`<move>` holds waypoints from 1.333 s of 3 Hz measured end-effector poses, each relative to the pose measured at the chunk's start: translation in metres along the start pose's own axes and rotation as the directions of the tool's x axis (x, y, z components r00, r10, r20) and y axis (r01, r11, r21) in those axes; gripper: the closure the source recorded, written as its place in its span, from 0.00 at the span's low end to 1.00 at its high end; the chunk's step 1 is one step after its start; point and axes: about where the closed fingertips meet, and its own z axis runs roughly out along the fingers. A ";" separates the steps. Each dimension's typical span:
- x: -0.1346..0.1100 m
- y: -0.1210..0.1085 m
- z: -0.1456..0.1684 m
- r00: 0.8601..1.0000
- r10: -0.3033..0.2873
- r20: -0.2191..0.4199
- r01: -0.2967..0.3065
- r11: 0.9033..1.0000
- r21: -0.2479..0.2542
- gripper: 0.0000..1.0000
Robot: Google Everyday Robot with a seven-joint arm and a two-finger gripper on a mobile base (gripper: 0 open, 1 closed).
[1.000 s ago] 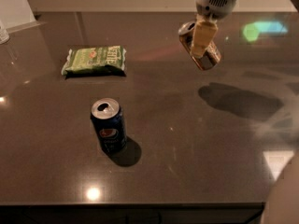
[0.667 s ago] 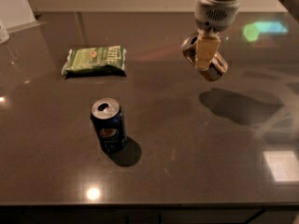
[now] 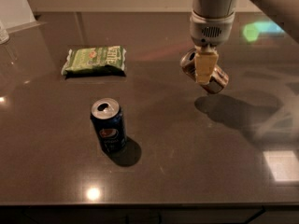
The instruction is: Knock orange can over
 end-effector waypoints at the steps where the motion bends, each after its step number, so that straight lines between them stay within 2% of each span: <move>1: -0.006 0.004 0.017 0.999 -0.032 -0.023 0.032 0.999 -0.031 0.53; 3: -0.007 -0.002 0.044 0.996 -0.057 -0.069 0.052 0.996 -0.068 0.06; 4: -0.016 -0.013 0.045 0.998 -0.054 -0.034 0.053 0.998 -0.018 0.00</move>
Offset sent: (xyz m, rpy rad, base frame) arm -0.0174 -0.0063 -0.0448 -0.1169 0.1923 0.0411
